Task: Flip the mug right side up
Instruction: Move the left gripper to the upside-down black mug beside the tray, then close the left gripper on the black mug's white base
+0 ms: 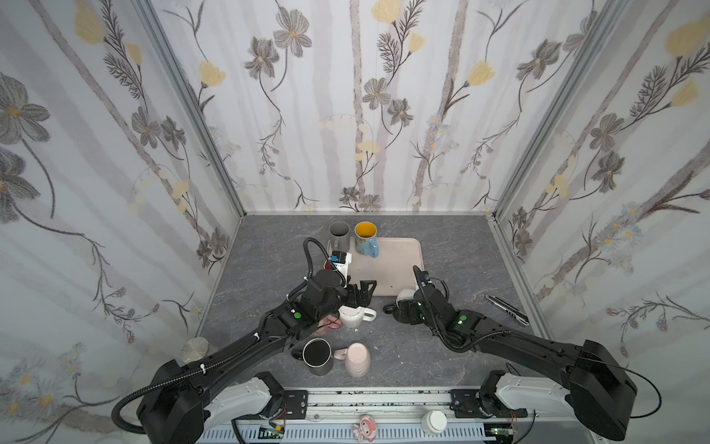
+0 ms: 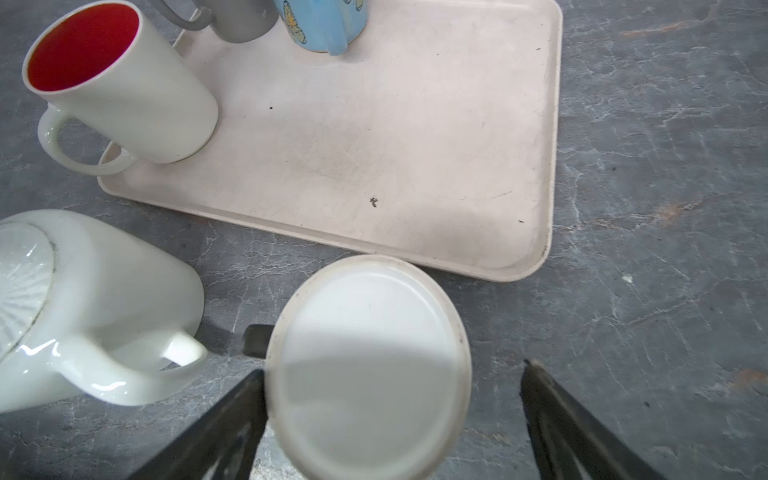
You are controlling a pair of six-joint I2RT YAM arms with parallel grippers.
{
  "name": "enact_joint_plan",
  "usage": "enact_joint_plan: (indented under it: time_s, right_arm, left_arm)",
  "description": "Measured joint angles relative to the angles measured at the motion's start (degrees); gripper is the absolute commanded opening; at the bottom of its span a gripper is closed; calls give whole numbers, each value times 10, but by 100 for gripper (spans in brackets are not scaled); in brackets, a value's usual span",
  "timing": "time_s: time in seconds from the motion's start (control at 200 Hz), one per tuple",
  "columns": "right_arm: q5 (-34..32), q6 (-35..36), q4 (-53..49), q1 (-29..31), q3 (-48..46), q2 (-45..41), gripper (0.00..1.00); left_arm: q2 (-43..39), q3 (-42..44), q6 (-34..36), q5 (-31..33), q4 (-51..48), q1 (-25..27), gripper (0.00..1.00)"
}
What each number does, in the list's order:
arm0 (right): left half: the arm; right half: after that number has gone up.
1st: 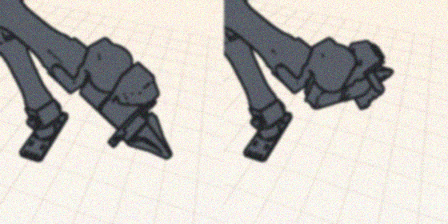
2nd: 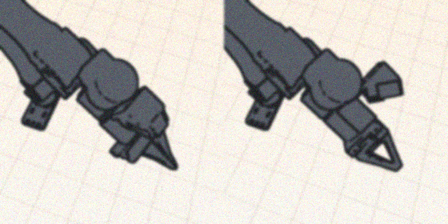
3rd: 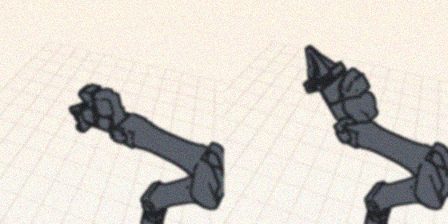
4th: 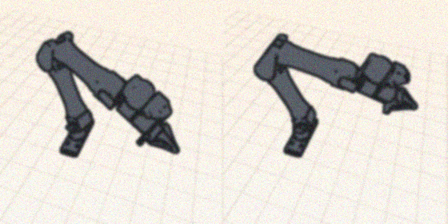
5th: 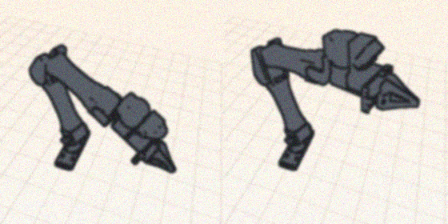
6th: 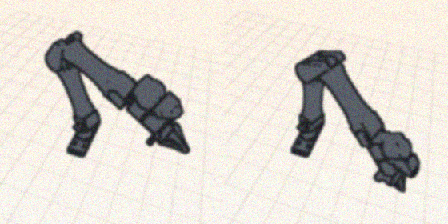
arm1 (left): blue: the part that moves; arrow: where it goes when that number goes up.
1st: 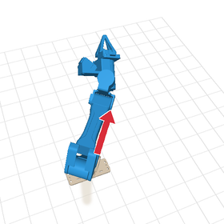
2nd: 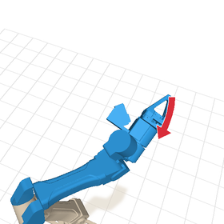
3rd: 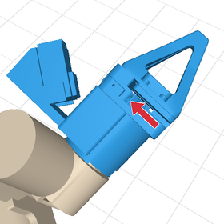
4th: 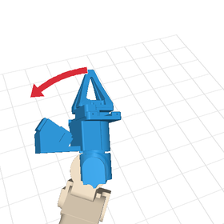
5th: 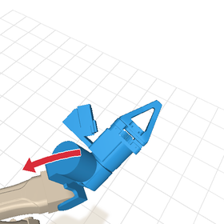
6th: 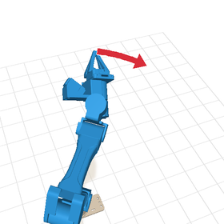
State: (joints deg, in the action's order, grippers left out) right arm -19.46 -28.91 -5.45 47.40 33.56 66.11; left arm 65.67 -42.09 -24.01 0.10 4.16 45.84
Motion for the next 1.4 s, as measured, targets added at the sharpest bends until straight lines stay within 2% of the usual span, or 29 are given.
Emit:
enact_joint_plan:
  time_s: [0.105, 0.295, 0.54, 0.844, 0.994, 1.224, 1.399]
  right_arm:
    - [1, 0, 11, 1, -17, -57, 96]
    - [-2, -2, 27, -37, -37, -137, 96]
    - [-4, -6, 36, -68, -55, -208, 97]
    - [-14, -6, 35, -92, -64, -260, 97]
    - [-15, -6, 32, -99, -65, -268, 97]
    - [-15, -6, 26, -108, -69, -275, 97]
    - [-14, -6, 25, -114, -71, -276, 98]
  left_arm:
    - [42, -25, 18, 15, -6, 35, 91]
    - [119, -53, 44, 23, -9, 79, 87]
    - [198, -58, 50, 19, 25, 101, 90]
    - [275, -74, 52, 12, 75, 123, 88]
    - [300, -80, 54, 13, 89, 129, 83]
    - [319, -88, 56, 12, 97, 151, 63]
    - [323, -105, 55, 8, 93, 179, 63]
